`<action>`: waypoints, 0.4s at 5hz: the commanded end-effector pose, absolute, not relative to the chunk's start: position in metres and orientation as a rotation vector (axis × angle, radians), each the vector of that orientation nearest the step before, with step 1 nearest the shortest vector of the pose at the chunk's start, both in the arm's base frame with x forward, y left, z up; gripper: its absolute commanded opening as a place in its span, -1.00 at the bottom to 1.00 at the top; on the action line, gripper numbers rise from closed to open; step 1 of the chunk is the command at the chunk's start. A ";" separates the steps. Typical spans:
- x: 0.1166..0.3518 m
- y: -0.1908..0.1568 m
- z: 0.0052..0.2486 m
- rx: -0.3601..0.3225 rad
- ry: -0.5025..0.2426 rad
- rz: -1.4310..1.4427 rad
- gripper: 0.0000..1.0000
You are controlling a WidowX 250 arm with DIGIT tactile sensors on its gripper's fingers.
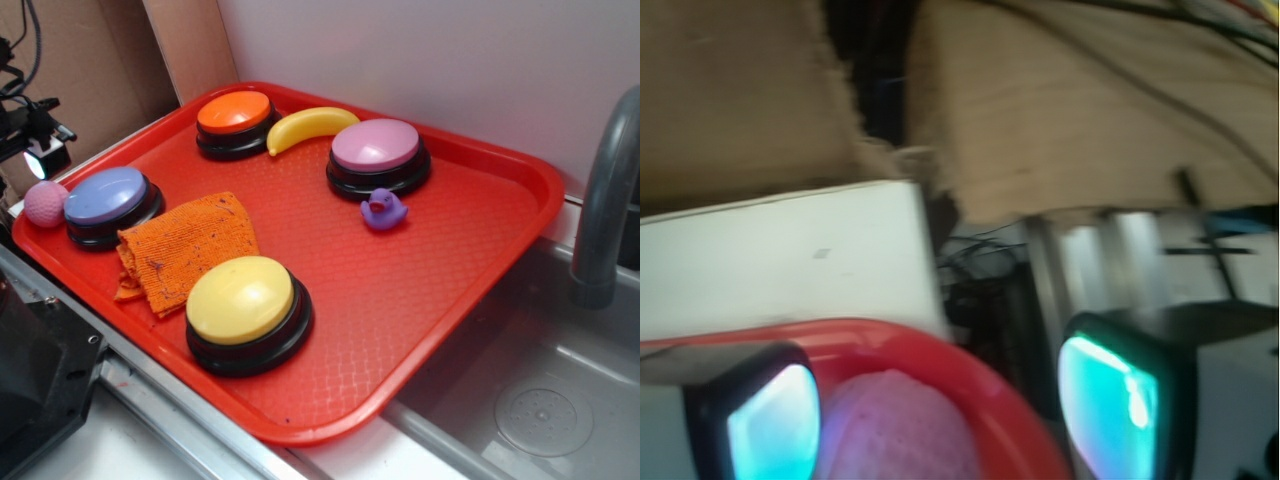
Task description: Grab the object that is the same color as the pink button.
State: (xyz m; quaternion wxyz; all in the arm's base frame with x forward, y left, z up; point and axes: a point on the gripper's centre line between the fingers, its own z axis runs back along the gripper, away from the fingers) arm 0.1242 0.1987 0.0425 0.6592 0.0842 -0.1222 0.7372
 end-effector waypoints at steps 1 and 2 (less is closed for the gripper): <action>0.128 0.181 0.046 -0.045 -0.294 1.632 1.00; 0.130 0.179 0.045 -0.074 -0.278 1.637 1.00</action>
